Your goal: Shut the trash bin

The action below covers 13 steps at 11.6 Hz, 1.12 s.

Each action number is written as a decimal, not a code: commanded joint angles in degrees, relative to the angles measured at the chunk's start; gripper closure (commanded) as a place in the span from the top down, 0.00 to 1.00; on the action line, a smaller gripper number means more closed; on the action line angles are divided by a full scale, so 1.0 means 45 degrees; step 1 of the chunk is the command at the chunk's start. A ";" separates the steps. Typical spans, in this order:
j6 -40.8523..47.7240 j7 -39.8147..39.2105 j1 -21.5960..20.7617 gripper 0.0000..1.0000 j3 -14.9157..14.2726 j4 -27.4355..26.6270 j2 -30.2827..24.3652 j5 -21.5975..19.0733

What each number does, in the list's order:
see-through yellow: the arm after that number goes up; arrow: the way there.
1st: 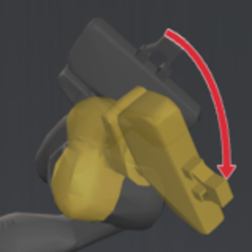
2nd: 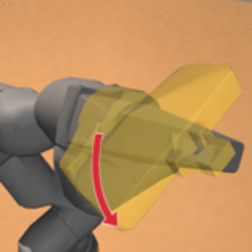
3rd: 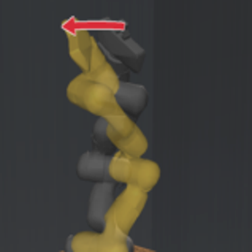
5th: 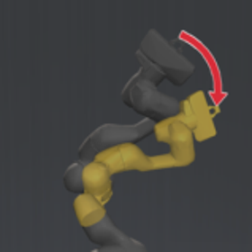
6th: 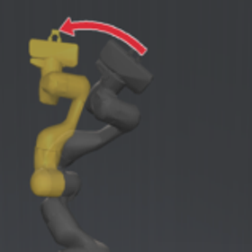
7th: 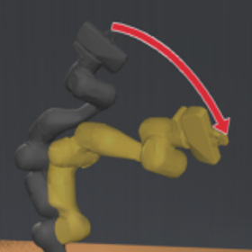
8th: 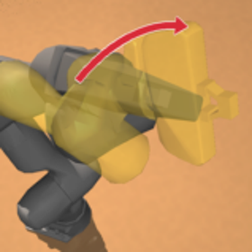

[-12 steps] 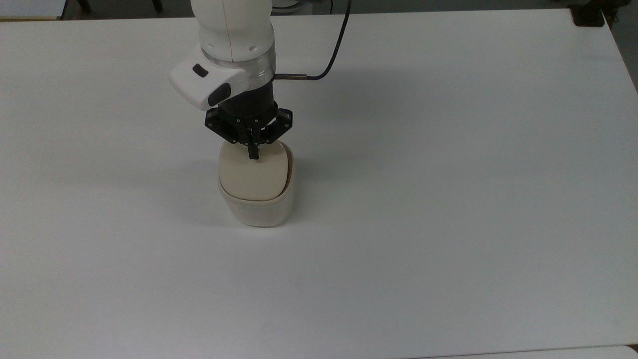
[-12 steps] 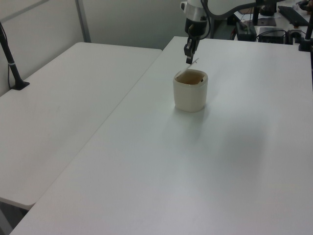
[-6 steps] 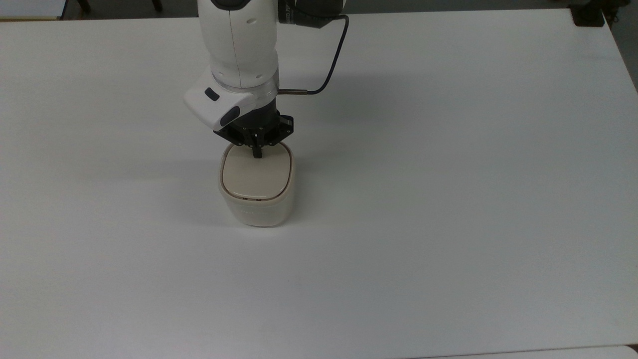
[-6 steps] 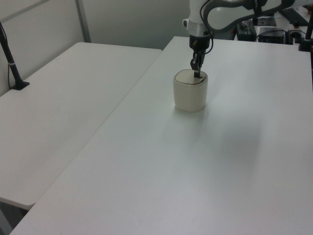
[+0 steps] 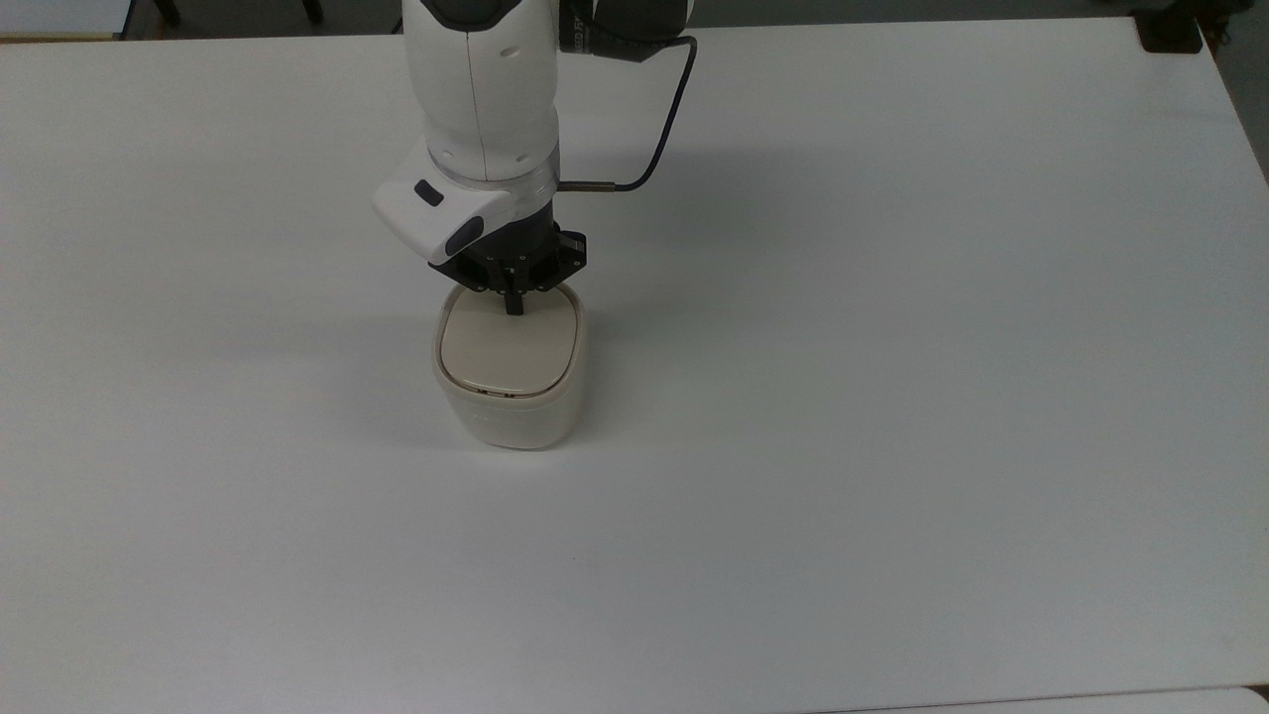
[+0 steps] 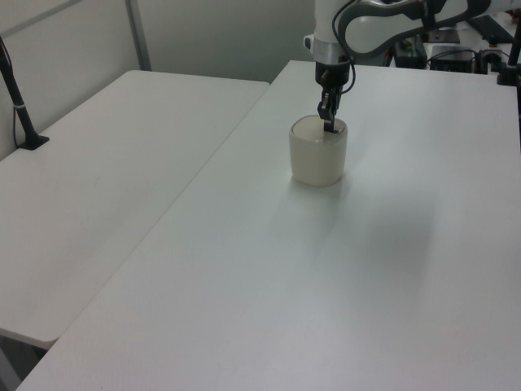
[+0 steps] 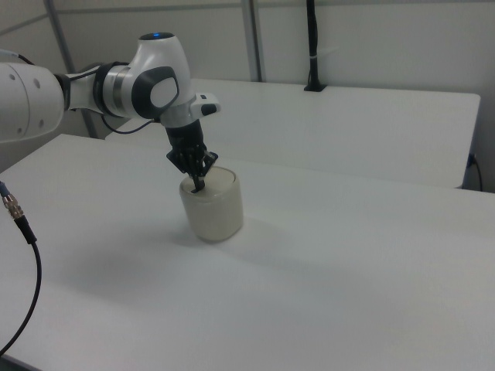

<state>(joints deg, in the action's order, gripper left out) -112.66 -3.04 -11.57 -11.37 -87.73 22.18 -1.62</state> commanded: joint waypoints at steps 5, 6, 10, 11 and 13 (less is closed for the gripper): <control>0.2176 -0.0027 -0.0007 0.21 -0.0052 -0.0484 -0.2110 0.0164; 0.2919 -0.0008 0.0051 0.41 -0.0052 -0.0639 -0.2696 0.0164; 0.4174 0.0559 0.0518 1.00 0.0026 -0.1695 -0.4886 0.0789; 0.4196 0.0559 0.0675 1.00 0.0026 -0.1676 -0.5005 0.0789; 0.4099 0.0520 0.0891 1.00 0.0026 -0.1598 -0.5065 0.0789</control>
<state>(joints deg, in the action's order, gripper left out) -93.98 -1.74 -8.33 -11.56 -92.90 1.14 1.15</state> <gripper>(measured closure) 0.004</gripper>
